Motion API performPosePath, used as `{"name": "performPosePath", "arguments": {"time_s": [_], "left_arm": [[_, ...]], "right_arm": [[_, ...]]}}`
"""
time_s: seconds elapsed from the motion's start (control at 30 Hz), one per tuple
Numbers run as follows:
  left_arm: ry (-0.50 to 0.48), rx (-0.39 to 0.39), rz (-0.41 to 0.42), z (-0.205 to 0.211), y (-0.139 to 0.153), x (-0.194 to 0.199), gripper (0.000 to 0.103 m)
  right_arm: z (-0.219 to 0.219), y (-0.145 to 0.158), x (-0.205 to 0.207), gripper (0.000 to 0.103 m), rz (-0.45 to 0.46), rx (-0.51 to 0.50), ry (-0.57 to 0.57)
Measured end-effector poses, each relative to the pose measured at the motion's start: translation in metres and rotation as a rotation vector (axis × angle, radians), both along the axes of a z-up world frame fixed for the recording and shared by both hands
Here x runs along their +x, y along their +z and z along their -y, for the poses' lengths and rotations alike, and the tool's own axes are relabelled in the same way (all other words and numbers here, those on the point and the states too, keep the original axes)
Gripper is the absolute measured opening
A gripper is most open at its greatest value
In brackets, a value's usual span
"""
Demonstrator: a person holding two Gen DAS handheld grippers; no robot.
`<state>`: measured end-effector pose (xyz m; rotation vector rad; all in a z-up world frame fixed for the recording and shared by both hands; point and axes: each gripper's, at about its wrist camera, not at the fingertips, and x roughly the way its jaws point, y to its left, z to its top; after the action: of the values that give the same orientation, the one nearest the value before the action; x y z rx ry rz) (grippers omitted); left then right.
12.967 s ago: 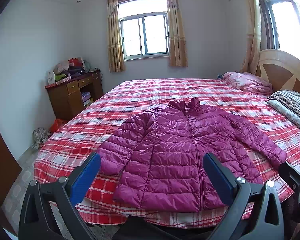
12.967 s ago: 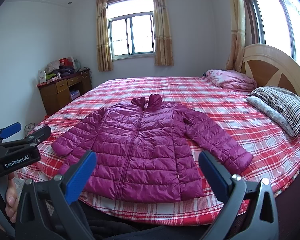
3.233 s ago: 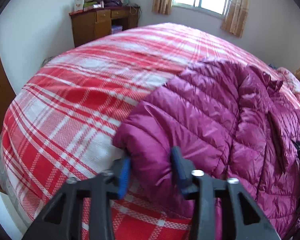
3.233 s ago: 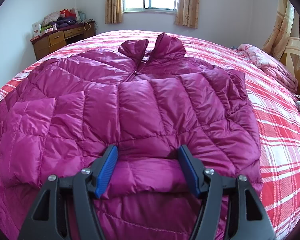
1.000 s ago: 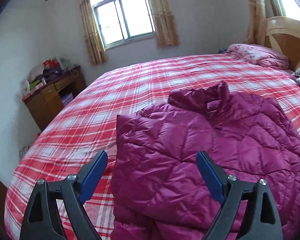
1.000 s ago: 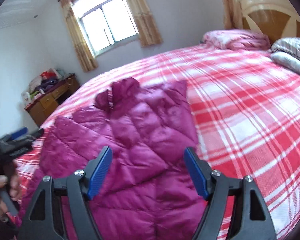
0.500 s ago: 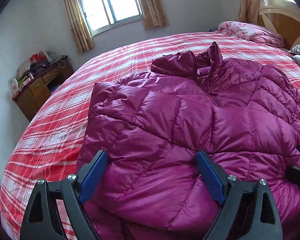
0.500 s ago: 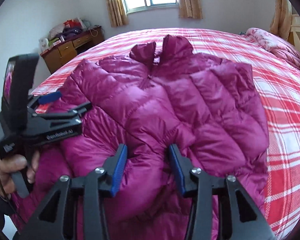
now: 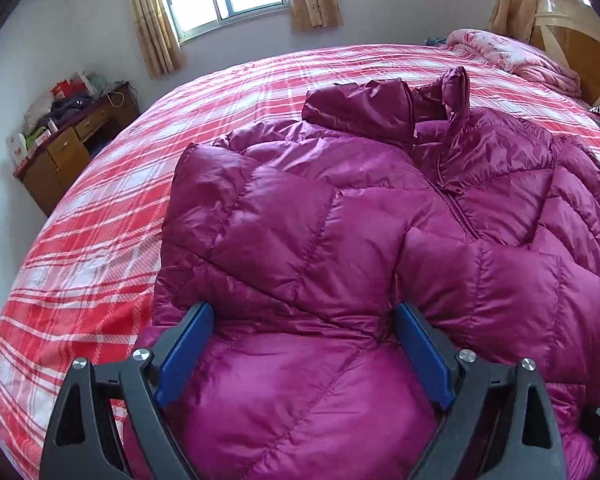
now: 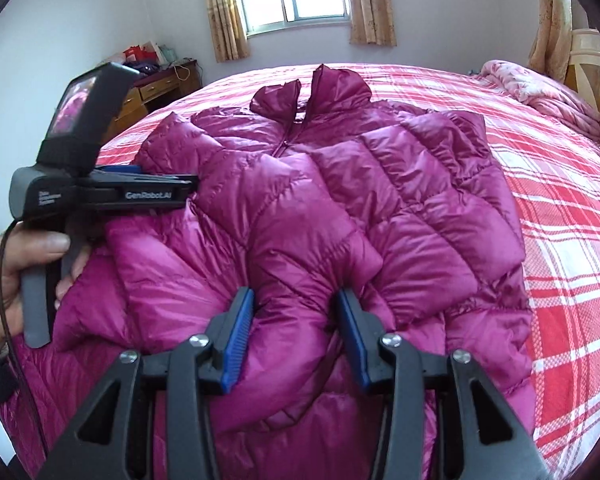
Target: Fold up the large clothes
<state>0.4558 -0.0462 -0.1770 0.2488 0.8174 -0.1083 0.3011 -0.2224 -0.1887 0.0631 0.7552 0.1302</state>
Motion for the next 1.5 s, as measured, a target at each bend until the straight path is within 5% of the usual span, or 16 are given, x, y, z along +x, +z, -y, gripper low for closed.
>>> {"name": "performPosePath", "arguments": {"time_s": [0.17,0.47,0.77,1.5], "left_arm": [[0.012,-0.036,-0.019,-0.005,-0.001,0.003,0.096],[0.023,-0.041,-0.012,-0.008,-0.003,0.003,0.097],[0.032,-0.042,-0.001,-0.008,-0.003,-0.001,0.098],[0.039,-0.020,-0.014,-0.006,-0.006,0.001,0.099]], "right_arm": [[0.000,0.007,0.002,0.046,-0.013,0.000,-0.004],[-0.004,0.064,0.011,0.047,0.118,0.033,-0.046],[-0.019,0.022,0.057,0.047,-0.032,0.016,0.000],[-0.028,0.001,0.060,0.046,-0.065,-0.065,-0.014]]}}
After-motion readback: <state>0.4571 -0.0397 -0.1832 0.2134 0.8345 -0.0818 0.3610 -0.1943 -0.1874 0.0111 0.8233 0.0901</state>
